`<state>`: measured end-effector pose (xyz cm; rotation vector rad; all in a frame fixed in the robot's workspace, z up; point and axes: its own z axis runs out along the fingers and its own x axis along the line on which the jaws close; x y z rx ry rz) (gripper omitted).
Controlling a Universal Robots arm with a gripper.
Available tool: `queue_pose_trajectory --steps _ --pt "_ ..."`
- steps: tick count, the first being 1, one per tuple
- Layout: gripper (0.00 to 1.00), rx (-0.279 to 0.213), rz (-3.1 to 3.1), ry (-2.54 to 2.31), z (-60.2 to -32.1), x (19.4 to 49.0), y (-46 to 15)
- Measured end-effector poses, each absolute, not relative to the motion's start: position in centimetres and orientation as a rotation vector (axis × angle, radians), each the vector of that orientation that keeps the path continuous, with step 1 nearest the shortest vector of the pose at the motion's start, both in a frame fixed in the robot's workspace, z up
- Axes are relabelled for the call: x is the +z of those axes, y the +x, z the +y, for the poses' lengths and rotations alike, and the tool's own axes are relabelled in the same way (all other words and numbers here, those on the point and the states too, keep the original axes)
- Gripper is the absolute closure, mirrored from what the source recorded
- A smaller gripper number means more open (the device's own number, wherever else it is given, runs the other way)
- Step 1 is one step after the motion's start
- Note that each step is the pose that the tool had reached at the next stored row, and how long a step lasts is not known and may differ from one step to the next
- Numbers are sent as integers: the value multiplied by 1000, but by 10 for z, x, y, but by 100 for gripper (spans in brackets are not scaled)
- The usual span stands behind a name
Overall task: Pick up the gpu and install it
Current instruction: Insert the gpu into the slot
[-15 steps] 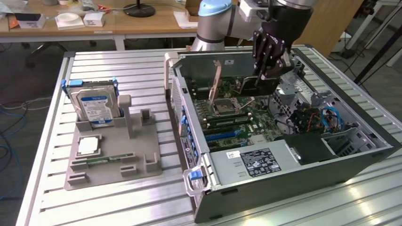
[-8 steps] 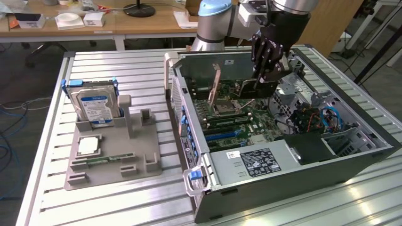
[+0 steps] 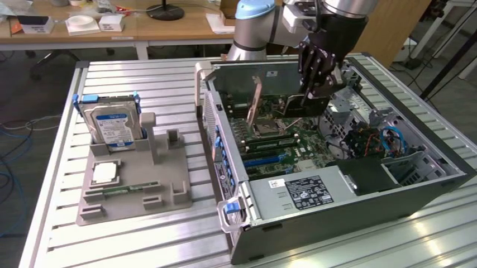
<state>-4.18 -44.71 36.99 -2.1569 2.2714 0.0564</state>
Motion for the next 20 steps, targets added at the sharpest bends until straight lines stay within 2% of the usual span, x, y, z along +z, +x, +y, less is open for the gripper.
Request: queue_pose_trajectory --steps 20 --pt "74 56 2271 -2157 -451 354 -45"
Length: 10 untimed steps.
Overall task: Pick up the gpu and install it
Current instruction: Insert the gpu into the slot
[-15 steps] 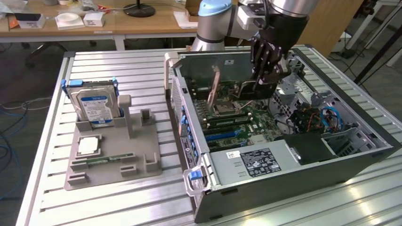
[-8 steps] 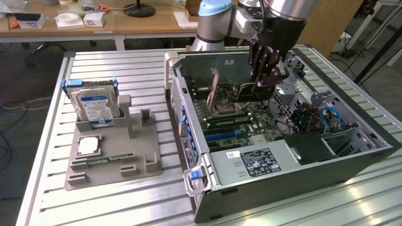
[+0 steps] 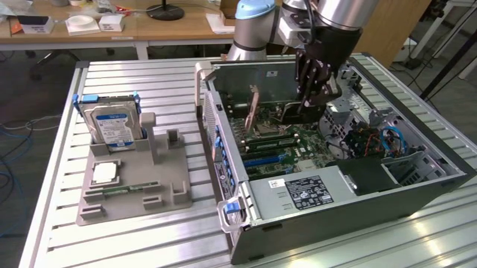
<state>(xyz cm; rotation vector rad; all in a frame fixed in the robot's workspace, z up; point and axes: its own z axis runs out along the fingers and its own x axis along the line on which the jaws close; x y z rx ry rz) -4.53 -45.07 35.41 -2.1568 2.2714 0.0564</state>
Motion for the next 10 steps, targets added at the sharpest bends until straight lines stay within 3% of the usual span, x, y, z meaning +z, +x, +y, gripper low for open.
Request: queue_pose_trajectory --steps 10 --pt "74 56 2272 -2157 -454 346 -46"
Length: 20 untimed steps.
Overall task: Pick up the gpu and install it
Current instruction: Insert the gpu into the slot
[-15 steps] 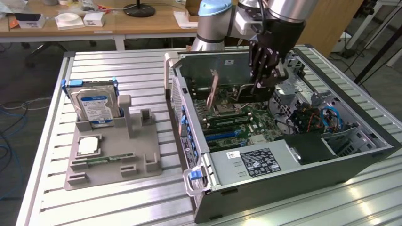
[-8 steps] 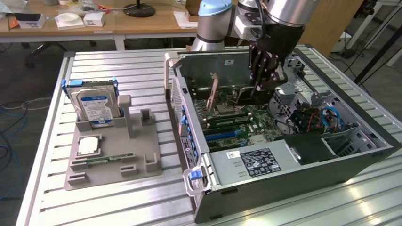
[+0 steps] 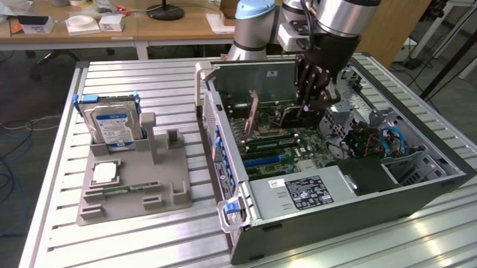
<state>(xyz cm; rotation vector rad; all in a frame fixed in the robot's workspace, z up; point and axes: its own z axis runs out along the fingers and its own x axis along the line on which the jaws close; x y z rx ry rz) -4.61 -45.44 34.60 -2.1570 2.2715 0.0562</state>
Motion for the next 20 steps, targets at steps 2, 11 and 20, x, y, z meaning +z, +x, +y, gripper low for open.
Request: queue_pose_trajectory --steps 2,11,20 --pt "74 56 2271 -2157 -455 345 -46" --pt "74 56 2272 -2157 -456 336 -48" --pt "74 56 2271 -2157 -456 326 -55"
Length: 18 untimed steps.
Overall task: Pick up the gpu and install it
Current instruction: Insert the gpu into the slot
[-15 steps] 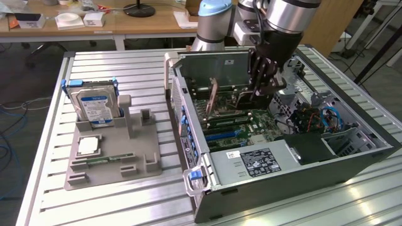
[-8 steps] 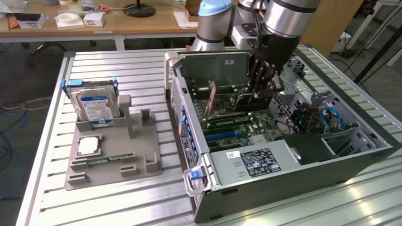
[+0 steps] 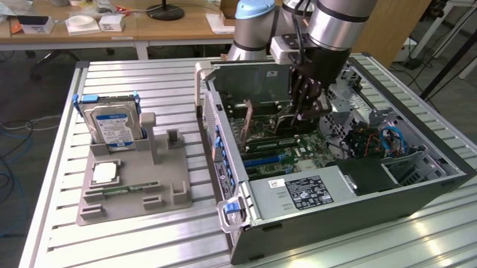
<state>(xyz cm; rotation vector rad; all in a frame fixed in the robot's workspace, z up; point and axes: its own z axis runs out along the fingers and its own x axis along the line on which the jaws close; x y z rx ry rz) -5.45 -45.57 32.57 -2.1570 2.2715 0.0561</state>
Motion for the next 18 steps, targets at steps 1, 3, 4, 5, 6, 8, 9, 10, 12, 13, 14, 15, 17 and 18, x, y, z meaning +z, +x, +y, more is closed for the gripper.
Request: queue_pose_trajectory --steps 1,3,4,5,6,8,9,10,12,13,14,15,17,18 --pt "74 56 2272 -2157 -456 325 -55" --pt "74 56 2271 -2157 -456 323 -55" --pt "74 56 2271 -2157 -456 322 -55" --pt "74 56 2271 -2157 -456 322 -56" --pt "74 56 2272 -2157 -456 321 -56" --pt "74 56 2271 -2157 -458 319 -56" --pt "74 56 2271 -2157 -459 317 -56" --pt "74 56 2271 -2157 -459 316 -56" --pt "74 56 2271 -2158 -460 313 -57" --pt "74 56 2270 -2158 -461 311 -57" --pt "74 56 2270 -2159 -461 309 -57" --pt "74 56 2269 -2159 -462 307 -57" --pt "74 56 2268 -2160 -463 304 -58" --pt "74 56 2268 -2161 -464 302 -59"
